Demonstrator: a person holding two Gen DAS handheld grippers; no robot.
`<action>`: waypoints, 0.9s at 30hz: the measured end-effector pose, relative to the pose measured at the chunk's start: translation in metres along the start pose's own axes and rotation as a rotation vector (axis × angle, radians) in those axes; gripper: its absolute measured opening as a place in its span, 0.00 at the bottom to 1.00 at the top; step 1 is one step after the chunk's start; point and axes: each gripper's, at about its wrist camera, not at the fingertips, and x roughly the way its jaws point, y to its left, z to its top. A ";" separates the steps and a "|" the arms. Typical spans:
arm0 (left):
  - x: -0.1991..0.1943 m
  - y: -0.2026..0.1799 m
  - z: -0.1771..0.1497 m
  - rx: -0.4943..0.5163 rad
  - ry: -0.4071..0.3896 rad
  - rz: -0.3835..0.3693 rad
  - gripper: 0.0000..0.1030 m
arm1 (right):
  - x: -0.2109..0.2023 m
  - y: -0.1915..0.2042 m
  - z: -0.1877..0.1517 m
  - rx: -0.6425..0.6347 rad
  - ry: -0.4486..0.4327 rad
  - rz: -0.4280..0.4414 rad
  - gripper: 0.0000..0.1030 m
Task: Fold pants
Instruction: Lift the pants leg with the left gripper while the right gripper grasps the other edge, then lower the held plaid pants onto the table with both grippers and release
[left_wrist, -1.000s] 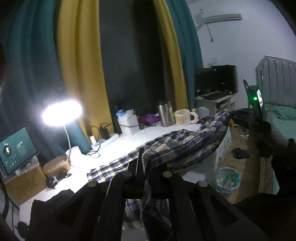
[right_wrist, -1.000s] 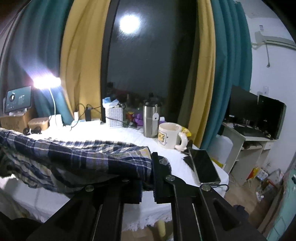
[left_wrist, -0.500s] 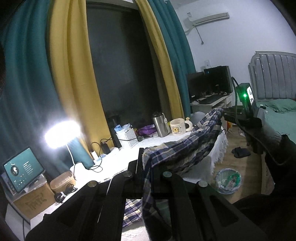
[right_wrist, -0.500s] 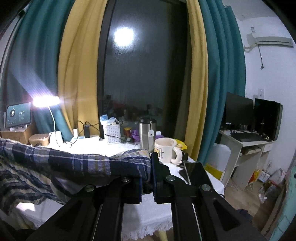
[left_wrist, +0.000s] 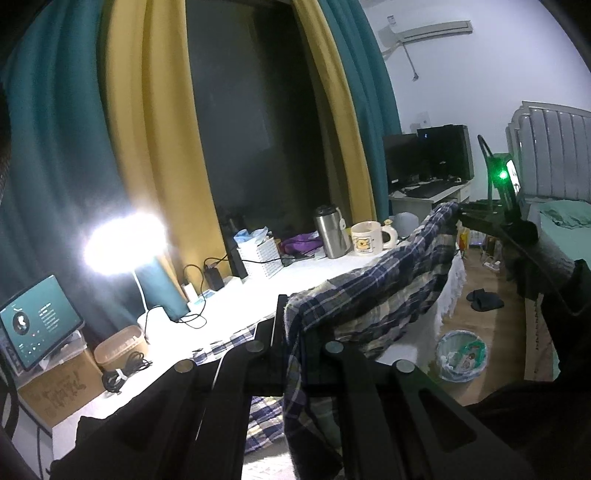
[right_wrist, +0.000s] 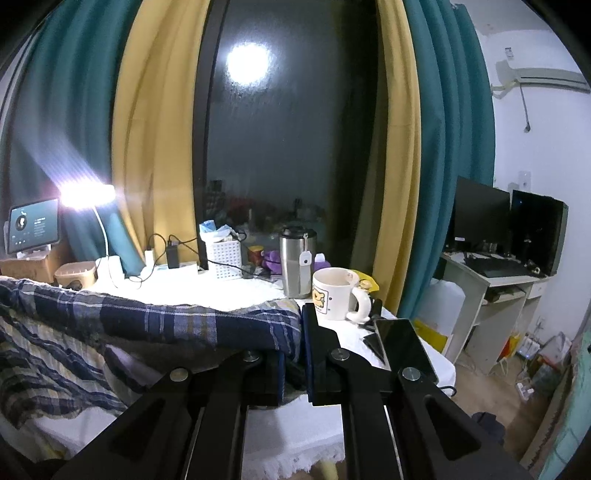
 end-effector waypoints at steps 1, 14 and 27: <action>0.002 0.002 0.000 0.001 0.000 -0.001 0.03 | 0.005 0.001 0.003 0.002 0.005 -0.002 0.08; 0.038 0.038 0.003 0.003 0.015 0.013 0.03 | 0.052 0.021 0.024 -0.013 0.051 -0.010 0.08; 0.082 0.082 -0.003 -0.009 0.075 0.013 0.03 | 0.105 0.041 0.036 -0.035 0.118 -0.012 0.08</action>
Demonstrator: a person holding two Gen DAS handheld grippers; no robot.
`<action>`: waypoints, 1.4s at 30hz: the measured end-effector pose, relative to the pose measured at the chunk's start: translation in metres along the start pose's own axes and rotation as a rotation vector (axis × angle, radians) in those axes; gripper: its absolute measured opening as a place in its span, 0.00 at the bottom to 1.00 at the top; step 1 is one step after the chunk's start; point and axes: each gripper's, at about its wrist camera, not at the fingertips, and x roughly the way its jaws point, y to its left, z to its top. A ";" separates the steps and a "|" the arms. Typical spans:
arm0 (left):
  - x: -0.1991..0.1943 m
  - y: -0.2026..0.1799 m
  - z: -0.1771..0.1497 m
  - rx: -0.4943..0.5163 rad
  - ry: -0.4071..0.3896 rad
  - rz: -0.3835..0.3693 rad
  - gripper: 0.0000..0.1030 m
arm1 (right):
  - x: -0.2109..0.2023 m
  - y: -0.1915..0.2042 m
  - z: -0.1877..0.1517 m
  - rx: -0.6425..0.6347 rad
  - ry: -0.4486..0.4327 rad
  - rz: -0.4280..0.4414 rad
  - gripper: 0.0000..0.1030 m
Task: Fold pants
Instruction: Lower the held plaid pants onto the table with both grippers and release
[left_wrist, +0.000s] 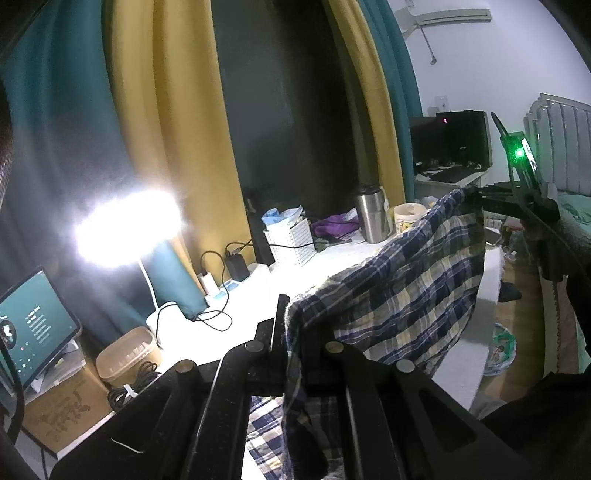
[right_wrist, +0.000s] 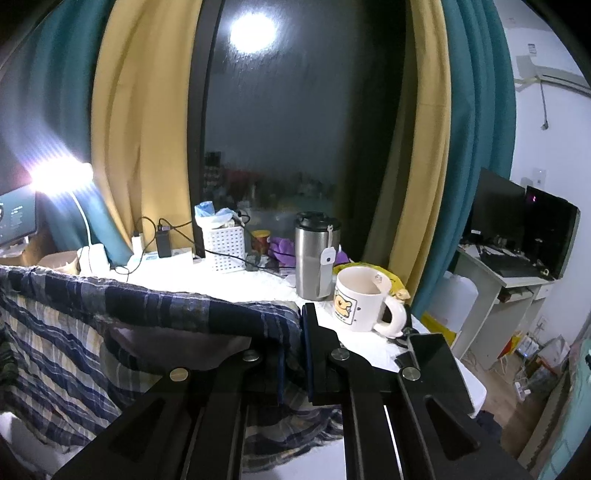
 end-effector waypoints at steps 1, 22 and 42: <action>0.003 0.003 -0.001 -0.002 0.006 0.000 0.03 | 0.003 0.001 0.001 -0.001 0.004 0.001 0.08; 0.073 0.046 -0.022 -0.070 0.127 0.007 0.07 | 0.075 0.017 0.005 -0.006 0.102 -0.005 0.08; 0.138 0.076 -0.047 -0.126 0.241 -0.013 0.08 | 0.141 0.027 -0.001 -0.030 0.191 -0.010 0.08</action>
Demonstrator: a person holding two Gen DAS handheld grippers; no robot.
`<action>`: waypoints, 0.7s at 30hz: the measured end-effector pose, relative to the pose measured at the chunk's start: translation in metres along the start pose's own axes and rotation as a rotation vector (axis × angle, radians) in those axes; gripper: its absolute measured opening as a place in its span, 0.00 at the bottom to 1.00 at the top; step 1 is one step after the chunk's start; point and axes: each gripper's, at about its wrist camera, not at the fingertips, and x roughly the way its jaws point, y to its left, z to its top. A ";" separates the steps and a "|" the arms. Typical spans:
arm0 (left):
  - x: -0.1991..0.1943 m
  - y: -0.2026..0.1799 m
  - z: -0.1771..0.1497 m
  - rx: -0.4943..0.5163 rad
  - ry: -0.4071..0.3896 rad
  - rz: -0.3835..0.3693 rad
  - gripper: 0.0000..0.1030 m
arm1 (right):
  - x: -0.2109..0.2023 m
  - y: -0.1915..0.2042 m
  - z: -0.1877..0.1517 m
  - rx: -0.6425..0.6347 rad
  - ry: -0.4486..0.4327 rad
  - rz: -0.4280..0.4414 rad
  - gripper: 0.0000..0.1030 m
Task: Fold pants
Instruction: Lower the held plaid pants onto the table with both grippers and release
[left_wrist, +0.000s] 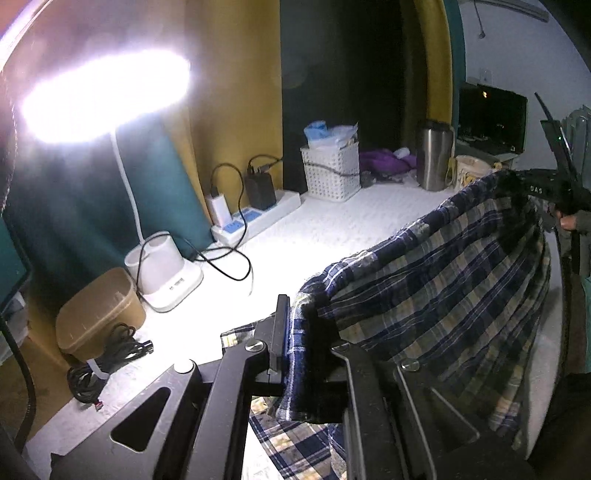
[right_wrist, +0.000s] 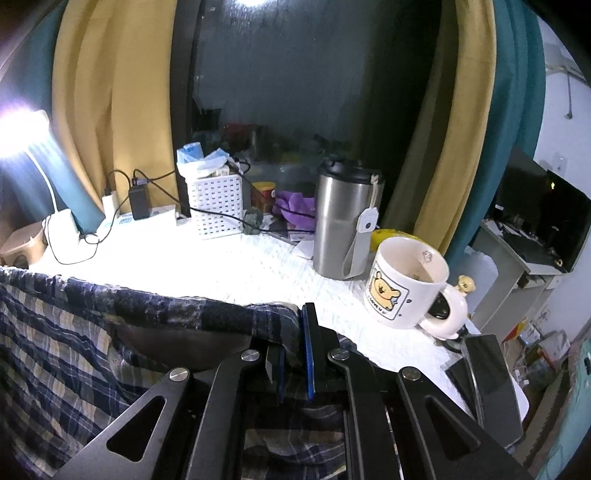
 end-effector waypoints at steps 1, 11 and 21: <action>0.004 0.002 -0.001 -0.003 0.009 0.000 0.08 | 0.005 0.001 0.000 -0.001 0.007 0.000 0.08; 0.040 0.024 -0.007 -0.030 0.073 0.017 0.08 | 0.038 0.012 0.001 -0.012 0.050 0.009 0.08; 0.071 0.044 -0.016 -0.070 0.131 0.026 0.08 | 0.070 0.021 0.001 -0.021 0.099 0.010 0.08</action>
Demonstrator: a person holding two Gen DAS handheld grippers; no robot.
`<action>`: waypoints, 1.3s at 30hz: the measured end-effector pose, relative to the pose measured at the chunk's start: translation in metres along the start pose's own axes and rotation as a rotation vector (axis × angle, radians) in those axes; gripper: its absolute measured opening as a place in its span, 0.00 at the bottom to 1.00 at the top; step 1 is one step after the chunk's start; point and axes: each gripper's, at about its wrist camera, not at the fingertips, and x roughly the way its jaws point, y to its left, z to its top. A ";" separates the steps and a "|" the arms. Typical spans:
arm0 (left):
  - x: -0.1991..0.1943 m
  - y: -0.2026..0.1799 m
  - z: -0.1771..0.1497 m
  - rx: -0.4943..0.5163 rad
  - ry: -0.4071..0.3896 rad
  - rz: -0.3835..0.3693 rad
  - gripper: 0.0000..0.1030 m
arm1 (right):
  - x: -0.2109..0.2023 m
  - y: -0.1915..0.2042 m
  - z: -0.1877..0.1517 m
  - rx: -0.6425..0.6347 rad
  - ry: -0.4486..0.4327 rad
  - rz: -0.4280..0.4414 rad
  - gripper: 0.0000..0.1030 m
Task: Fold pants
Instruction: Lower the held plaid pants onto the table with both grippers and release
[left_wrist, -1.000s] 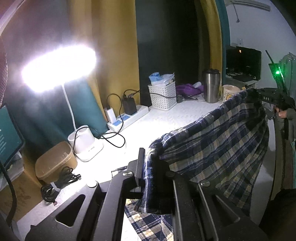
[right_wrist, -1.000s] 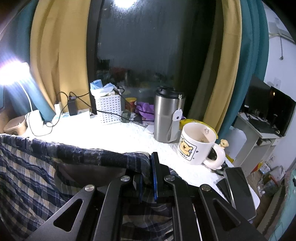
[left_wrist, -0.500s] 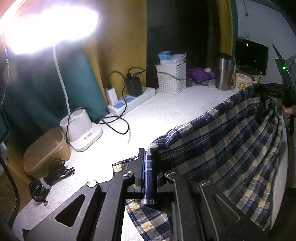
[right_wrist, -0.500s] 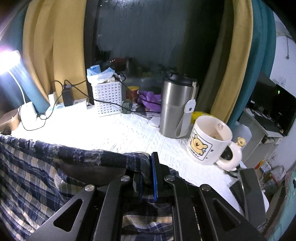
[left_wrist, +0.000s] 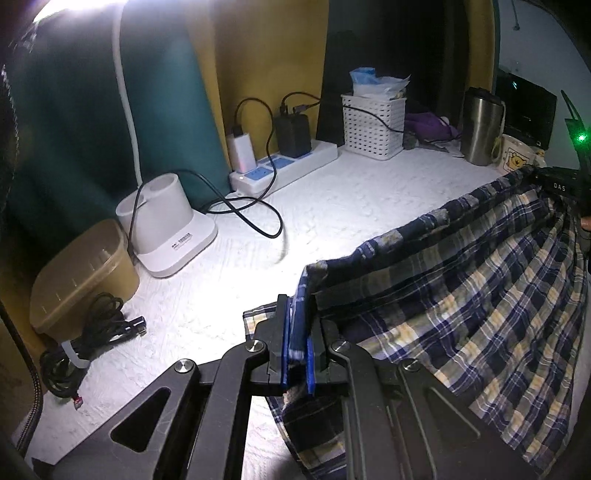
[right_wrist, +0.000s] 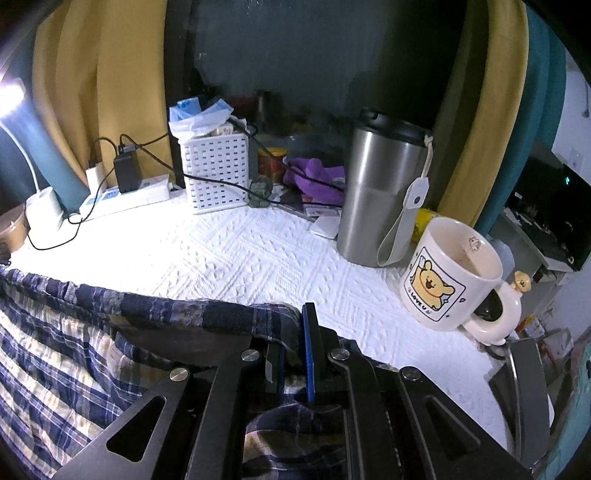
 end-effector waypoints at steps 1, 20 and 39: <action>0.002 0.000 0.000 0.003 0.003 -0.001 0.08 | 0.000 0.000 0.000 0.000 0.000 0.000 0.08; 0.033 0.015 -0.010 -0.042 0.084 0.019 0.08 | 0.036 0.006 -0.001 0.003 0.068 0.010 0.08; 0.046 0.023 -0.007 -0.083 0.133 0.028 0.08 | 0.063 0.013 -0.006 -0.054 0.162 -0.007 0.09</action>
